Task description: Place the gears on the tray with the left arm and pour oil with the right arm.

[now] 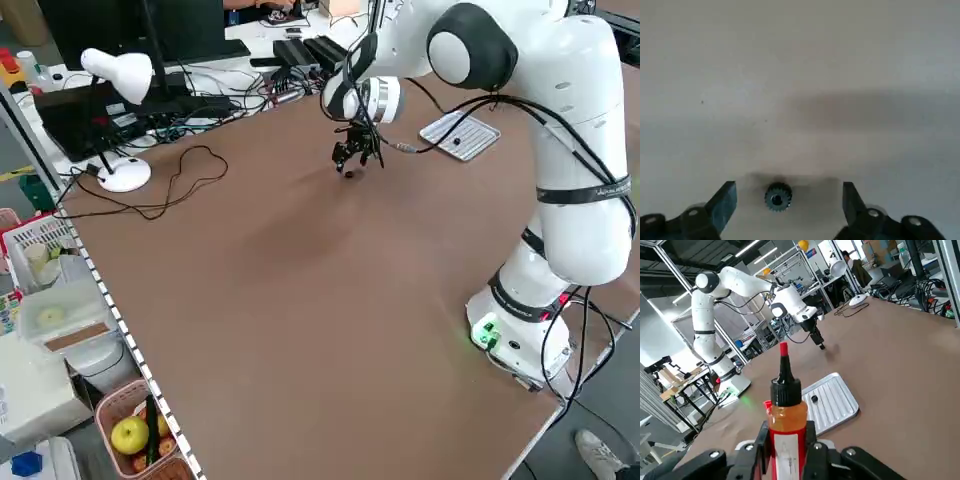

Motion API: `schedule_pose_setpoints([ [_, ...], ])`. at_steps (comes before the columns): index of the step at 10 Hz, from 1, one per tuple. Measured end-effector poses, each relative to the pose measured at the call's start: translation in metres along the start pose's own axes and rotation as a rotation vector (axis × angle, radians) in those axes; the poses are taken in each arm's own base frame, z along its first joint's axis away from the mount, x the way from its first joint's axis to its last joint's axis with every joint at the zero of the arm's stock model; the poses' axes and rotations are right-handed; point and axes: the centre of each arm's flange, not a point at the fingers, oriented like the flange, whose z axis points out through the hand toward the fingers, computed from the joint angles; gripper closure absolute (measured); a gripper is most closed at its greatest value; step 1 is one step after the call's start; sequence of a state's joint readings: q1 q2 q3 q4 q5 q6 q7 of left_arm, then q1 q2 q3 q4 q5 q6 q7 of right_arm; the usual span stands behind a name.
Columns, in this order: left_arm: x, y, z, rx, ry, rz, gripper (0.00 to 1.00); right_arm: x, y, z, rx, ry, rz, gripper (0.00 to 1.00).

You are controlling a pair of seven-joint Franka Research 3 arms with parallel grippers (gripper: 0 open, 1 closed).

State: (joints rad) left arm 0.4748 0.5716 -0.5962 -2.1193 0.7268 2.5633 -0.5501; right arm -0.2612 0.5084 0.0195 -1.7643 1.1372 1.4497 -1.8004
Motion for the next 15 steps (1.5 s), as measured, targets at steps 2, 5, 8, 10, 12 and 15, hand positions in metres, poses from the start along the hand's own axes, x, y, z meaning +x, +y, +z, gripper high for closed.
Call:
schedule_pose_setpoints([
  [2,-0.005,-0.007,0.004,0.008,-0.006,0.005,0.11,0.001,0.000,0.002,0.002,-0.001,0.006,0.70],
  [5,-0.006,-0.011,0.005,0.008,-0.006,0.001,0.18,0.004,0.001,0.013,0.018,-0.009,0.003,0.70],
  [8,-0.007,-0.010,0.005,0.008,-0.006,0.002,0.36,0.011,0.002,0.031,0.039,-0.006,-0.005,0.70],
  [10,-0.006,-0.009,0.004,-0.002,0.007,0.004,0.47,0.012,0.002,0.033,0.043,-0.007,-0.006,0.70],
  [12,-0.006,-0.008,0.004,-0.005,0.010,0.005,0.60,0.013,0.002,0.033,0.043,-0.006,-0.006,0.70],
  [15,-0.006,-0.007,0.004,-0.006,0.011,0.004,0.68,0.013,0.002,0.034,0.043,-0.005,-0.006,0.70],
])
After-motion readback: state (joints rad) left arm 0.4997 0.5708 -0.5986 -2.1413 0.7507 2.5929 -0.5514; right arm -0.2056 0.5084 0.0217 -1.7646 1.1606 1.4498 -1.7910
